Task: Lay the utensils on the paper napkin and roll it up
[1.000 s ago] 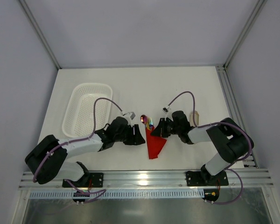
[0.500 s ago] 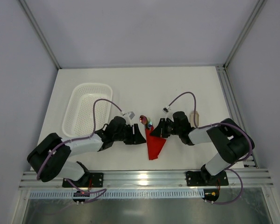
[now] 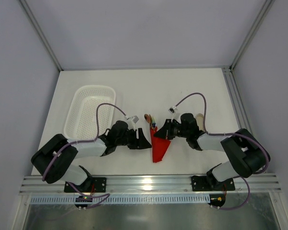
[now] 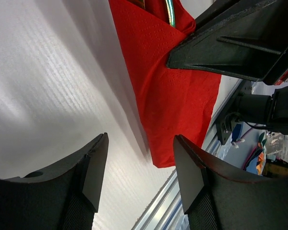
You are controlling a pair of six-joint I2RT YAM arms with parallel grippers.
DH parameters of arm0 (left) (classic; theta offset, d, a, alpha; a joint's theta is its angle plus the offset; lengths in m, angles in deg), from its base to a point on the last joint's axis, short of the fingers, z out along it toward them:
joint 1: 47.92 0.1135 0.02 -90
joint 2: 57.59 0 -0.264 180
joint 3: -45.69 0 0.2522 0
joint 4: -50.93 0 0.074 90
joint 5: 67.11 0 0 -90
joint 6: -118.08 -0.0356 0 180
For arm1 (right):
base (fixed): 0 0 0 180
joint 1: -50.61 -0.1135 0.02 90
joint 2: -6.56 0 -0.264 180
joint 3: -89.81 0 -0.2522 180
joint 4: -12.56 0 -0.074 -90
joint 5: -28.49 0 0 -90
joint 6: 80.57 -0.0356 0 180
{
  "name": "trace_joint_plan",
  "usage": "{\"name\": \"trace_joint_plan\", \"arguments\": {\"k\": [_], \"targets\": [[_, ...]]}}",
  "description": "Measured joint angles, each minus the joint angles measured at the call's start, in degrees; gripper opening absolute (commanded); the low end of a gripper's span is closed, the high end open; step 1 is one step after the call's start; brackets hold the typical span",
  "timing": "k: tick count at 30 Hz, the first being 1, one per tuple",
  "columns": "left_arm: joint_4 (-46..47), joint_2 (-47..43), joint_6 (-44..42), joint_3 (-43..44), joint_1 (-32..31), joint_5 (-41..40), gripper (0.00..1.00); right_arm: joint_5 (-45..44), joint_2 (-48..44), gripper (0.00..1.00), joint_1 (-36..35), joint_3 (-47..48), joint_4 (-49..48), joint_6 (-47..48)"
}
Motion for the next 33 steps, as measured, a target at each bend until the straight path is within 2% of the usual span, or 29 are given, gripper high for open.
{"name": "trace_joint_plan", "arguments": {"k": [7,16,26,33], "targets": [[6.67,1.92,-0.07,-0.52,0.20,3.54,0.71,0.92,-3.15,0.04,0.00,-0.02,0.20,-0.46],[12.63,5.40,0.04,-0.31,0.63,8.85,0.74,2.69,-8.07,0.04,0.00,-1.09,0.26,-2.67],[14.47,4.24,0.07,1.22,0.76,12.76,0.73,4.13,-13.92,0.04,0.00,-0.61,1.60,-4.81],[11.50,-1.90,-0.61,3.54,0.76,12.85,0.75,4.39,-16.09,0.04,0.00,1.20,3.32,-6.45]]}}
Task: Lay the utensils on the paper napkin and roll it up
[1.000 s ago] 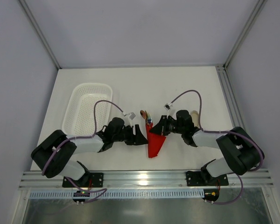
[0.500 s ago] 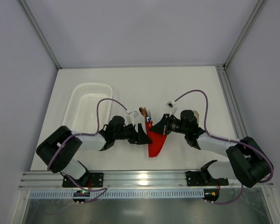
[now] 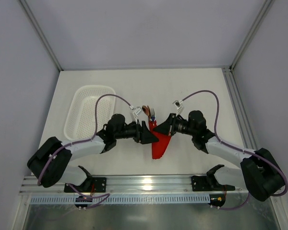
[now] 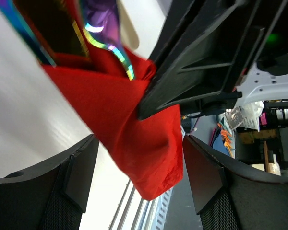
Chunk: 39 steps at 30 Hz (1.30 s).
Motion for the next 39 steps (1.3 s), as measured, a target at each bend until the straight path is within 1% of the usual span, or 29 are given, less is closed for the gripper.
{"name": "trace_joint_plan", "arguments": {"k": [6,17,29,35,36,38,39], "targets": [[-1.51,-1.84,-0.94,3.37,0.00,-0.04,0.74,-0.07,-2.25,0.04,0.00,1.46,0.26,-1.25],[-1.62,-1.84,-0.90,3.43,0.00,0.02,0.73,0.00,-4.90,0.04,0.00,1.92,0.33,-3.17],[-1.36,-2.29,-0.59,3.43,0.00,0.81,0.67,0.61,-5.07,0.04,0.00,1.92,-0.13,-5.49],[-0.85,-2.56,-0.15,3.43,0.00,1.62,0.57,0.79,-5.20,0.04,0.00,1.90,-0.66,-5.79],[-0.72,-2.56,0.00,3.43,0.00,1.88,0.53,0.79,-5.22,0.04,0.00,1.90,-0.66,-5.79],[-0.52,-2.56,0.26,3.43,0.00,2.21,0.48,0.76,-5.42,0.04,0.00,1.88,-0.50,-5.77],[-0.42,-2.56,0.44,3.43,0.00,2.47,0.43,0.76,-5.53,0.04,0.00,1.88,-0.39,-5.75]]}}
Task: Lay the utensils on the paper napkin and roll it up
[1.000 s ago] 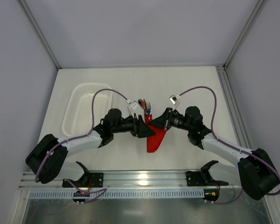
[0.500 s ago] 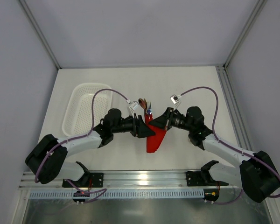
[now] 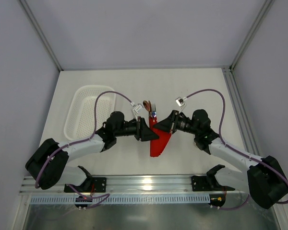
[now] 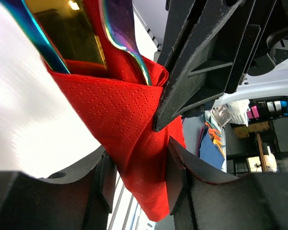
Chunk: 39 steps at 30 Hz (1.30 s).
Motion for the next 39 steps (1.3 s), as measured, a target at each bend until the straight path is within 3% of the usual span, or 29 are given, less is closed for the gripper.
{"name": "trace_joint_plan", "arguments": {"k": [8,12,13,17,22,24,28,30,33,37,39], "targets": [[0.09,-0.11,0.35,0.02,0.00,1.27,0.13,-0.26,-1.53,0.06,0.00,0.07,2.69,1.57],[-0.42,-0.11,0.11,0.11,-0.02,1.70,0.02,-0.87,-3.23,0.19,-0.04,1.42,7.78,3.13],[-0.70,-0.11,0.02,0.28,-0.02,1.73,0.00,-1.40,-3.98,0.27,-0.11,2.23,10.27,4.07],[-2.56,-0.09,-0.31,0.66,0.22,1.51,0.00,-5.51,-8.00,0.36,-0.17,6.71,20.39,8.44],[-6.36,-0.09,-1.22,1.20,0.76,-0.92,0.00,-10.78,-12.50,0.33,-0.15,13.64,33.70,13.81],[-8.81,-0.11,-1.81,2.05,0.96,-3.04,0.00,-10.88,-14.10,0.28,-0.15,13.88,36.09,14.56],[-11.89,-0.22,-2.75,3.61,1.14,-6.64,0.00,-7.58,-15.61,0.29,-0.70,10.08,34.18,12.63],[-12.79,-0.24,-2.80,4.17,1.22,-7.58,0.00,-5.20,-15.45,0.49,-1.68,6.75,31.15,10.80],[-13.81,-0.59,-2.69,4.90,1.22,-8.83,0.00,-3.76,-15.30,0.58,-3.17,3.19,30.12,9.35],[-15.74,-2.38,-2.58,5.86,1.66,-9.66,0.00,-4.13,-19.37,0.81,-3.69,0.48,31.06,9.27],[-17.11,-3.02,-2.62,7.26,2.03,-9.79,0.00,-4.28,-21.18,0.85,-3.69,0.48,31.30,9.66]]}}
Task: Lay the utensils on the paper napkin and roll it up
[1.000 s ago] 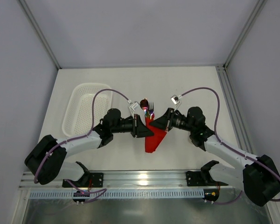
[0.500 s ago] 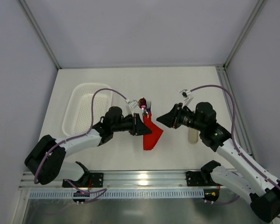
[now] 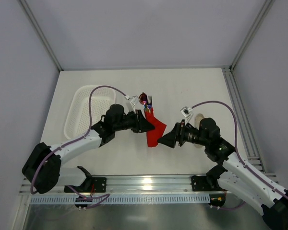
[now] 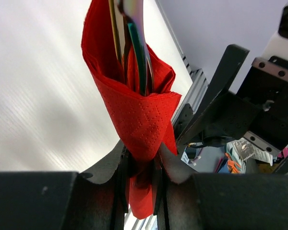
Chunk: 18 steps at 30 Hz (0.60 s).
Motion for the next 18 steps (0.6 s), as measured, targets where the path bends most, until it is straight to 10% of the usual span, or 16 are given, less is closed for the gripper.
{"name": "trace_joint_plan", "arguments": {"k": [18], "targets": [[-0.48,-4.09,4.83,3.85,0.20,1.09,0.00,-0.87,6.36,0.98,-3.89,0.31,-6.71,0.22]]}}
